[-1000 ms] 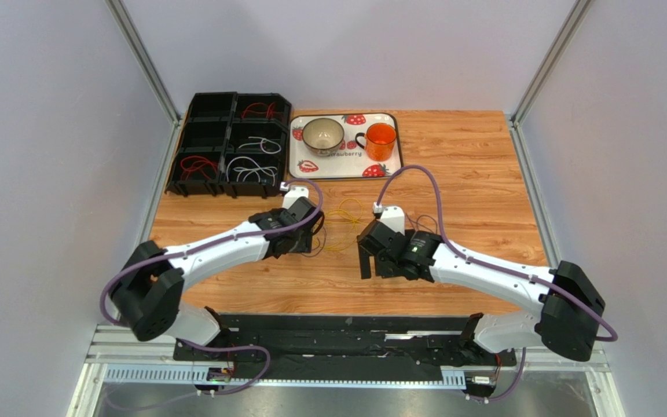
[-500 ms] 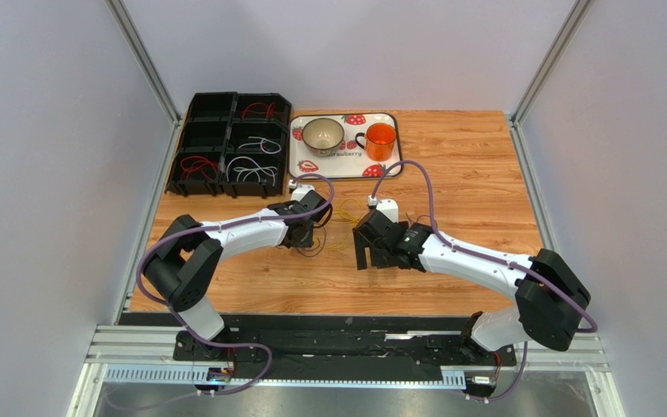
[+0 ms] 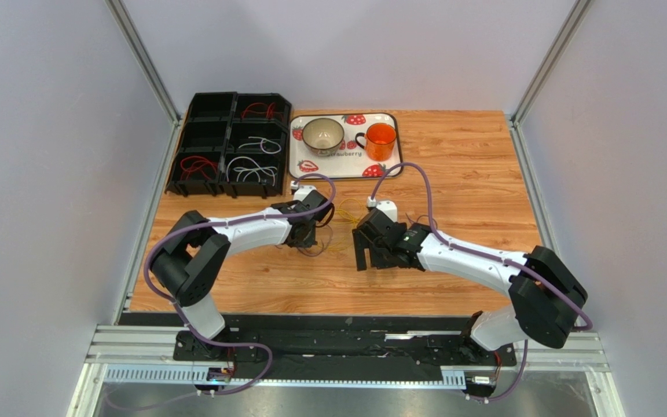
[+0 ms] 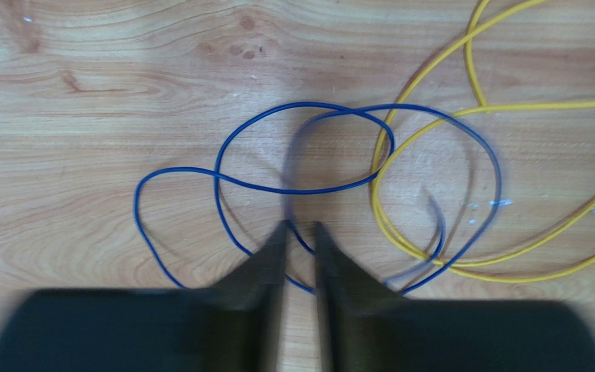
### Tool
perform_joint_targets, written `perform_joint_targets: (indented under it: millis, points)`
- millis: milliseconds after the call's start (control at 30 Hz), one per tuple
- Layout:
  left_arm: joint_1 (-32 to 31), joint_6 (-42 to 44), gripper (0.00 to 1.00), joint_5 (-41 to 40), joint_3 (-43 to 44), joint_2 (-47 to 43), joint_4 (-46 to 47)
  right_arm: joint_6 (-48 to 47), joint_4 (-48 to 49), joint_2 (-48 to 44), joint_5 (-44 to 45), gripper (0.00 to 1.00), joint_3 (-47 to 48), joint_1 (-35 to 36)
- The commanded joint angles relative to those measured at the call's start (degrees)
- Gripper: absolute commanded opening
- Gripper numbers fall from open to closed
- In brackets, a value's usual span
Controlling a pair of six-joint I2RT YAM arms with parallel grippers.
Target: Untangle the cables
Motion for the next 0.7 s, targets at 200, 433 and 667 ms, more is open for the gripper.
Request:
perform_joint_targets:
  millis: [200, 433, 667]
  points:
    - [1.26, -1.37, 0.00, 1.61, 1.36, -2.56, -1.74, 0.00, 0.92, -3.68, -0.81, 0.89, -1.68, -0.20]
    - [1.26, 3.64, 0.00, 1.51, 12.32, -14.77, -12.63, 0.26, 0.13, -5.53, -0.64, 0.89, -1.51, -0.20]
    - [1.26, 6.37, 0.00, -1.91, 17.89, -26.82, -22.58, 0.35, -0.84, -8.61, -0.28, 0.89, -2.12, -0.20]
